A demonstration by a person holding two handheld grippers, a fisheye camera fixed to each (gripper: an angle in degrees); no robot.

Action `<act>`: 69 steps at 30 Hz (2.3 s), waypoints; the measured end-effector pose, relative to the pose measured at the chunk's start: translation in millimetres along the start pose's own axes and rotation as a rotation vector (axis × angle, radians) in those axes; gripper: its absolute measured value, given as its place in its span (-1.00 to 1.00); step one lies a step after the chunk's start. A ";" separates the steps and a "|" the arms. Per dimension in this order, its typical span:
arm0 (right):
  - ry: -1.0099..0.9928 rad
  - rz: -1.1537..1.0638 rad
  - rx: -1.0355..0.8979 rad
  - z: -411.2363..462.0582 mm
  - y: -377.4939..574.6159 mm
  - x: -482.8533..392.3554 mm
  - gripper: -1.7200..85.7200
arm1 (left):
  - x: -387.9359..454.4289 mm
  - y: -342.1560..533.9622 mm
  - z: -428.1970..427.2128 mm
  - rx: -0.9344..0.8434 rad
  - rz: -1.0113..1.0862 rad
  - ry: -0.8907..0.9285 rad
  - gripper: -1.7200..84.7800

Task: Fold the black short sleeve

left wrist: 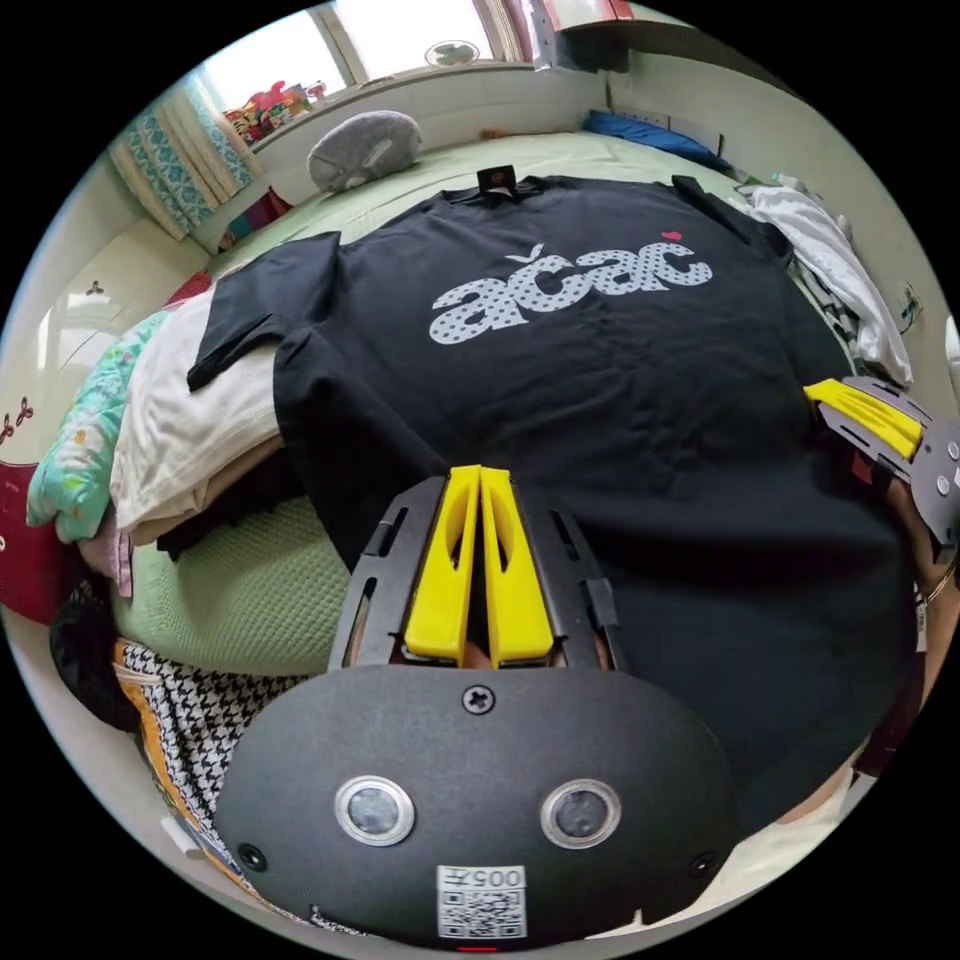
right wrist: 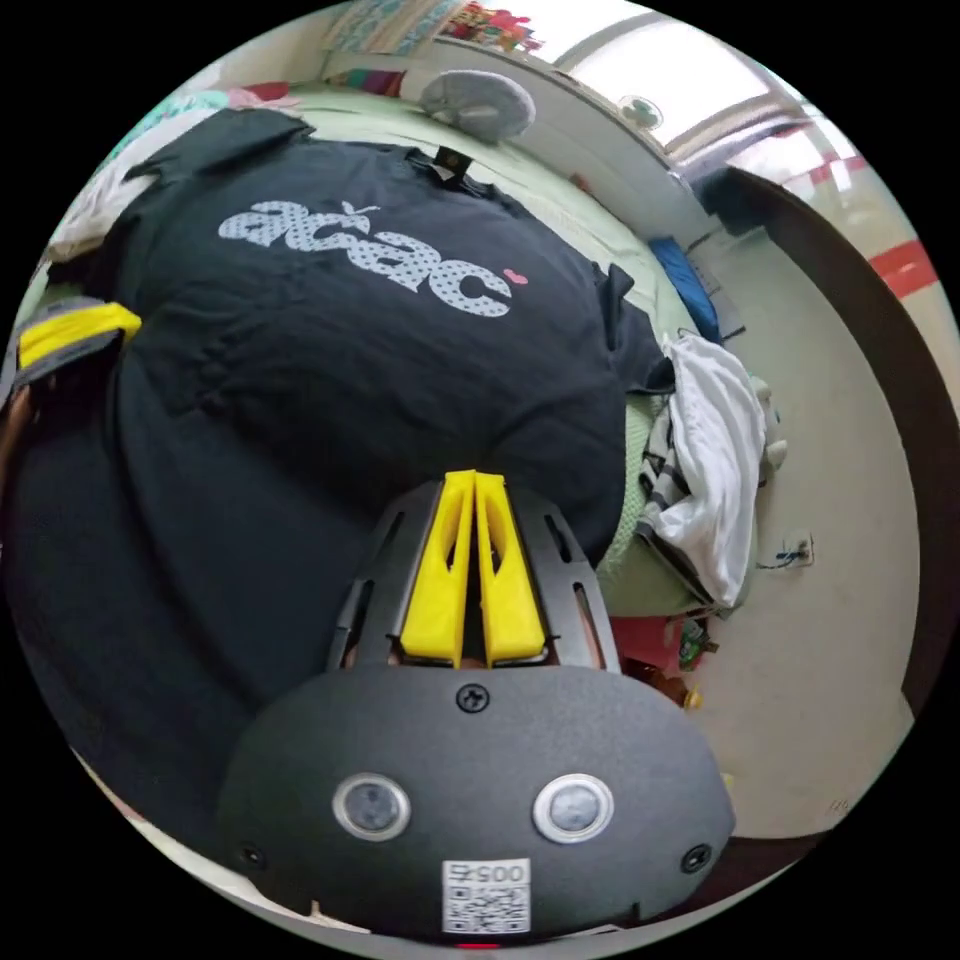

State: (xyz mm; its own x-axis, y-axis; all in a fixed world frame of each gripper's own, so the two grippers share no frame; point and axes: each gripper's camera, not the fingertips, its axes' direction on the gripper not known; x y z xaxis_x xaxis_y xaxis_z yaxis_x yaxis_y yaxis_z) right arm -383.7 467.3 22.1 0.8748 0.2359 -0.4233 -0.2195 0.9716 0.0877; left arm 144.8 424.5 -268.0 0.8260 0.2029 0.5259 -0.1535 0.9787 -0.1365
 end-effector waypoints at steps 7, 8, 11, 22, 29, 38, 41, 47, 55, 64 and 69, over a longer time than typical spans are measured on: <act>-0.335 0.216 0.090 -61.4 6.2 22.8 -0.98 | 2.3 4.1 -76.5 0.125 -0.152 0.186 -0.97; -0.372 0.244 0.128 -68.1 8.8 23.5 -0.98 | 4.4 6.6 -84.6 0.160 -0.181 0.202 -0.97; -0.320 0.283 0.205 -74.3 18.5 16.8 -0.98 | 16.0 13.7 -88.4 0.201 -0.210 0.121 -0.98; -0.277 0.264 0.121 -68.7 36.8 4.4 -0.98 | 30.3 14.8 -94.0 0.173 -0.203 0.053 -0.98; -0.274 0.261 0.117 -73.8 43.1 1.4 -0.99 | 39.6 4.7 -96.5 0.136 -0.152 0.038 -0.98; -0.227 0.203 0.135 -85.6 46.2 -12.8 -0.98 | 29.3 -0.9 -104.2 0.132 -0.171 0.087 -0.98; -0.233 0.201 0.136 -88.2 46.8 -14.0 -0.99 | 18.7 -0.9 -106.5 0.134 -0.208 0.111 -0.98; -0.227 0.202 0.150 -94.7 47.7 -17.2 -0.99 | 10.5 5.3 -122.8 0.224 -0.219 0.118 -0.98; -0.166 0.152 0.158 -104.0 45.0 -31.7 -0.98 | -18.2 3.4 -134.0 0.267 -0.262 0.208 -0.97; -0.129 0.107 0.167 -110.9 39.6 -40.8 -0.98 | -158.1 -32.7 -135.1 0.308 -0.414 0.153 -0.96; -0.134 0.070 0.127 -108.3 29.3 -46.6 -0.99 | -209.4 -61.7 -115.4 0.260 -0.434 0.103 -0.94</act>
State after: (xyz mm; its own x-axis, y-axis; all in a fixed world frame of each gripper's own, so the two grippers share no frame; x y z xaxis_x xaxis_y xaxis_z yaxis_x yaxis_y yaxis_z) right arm -477.7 483.0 -53.3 0.9110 0.2944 -0.2889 -0.2328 0.9451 0.2292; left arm 43.9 317.9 -466.6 0.8907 -0.2154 0.4003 0.0968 0.9503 0.2960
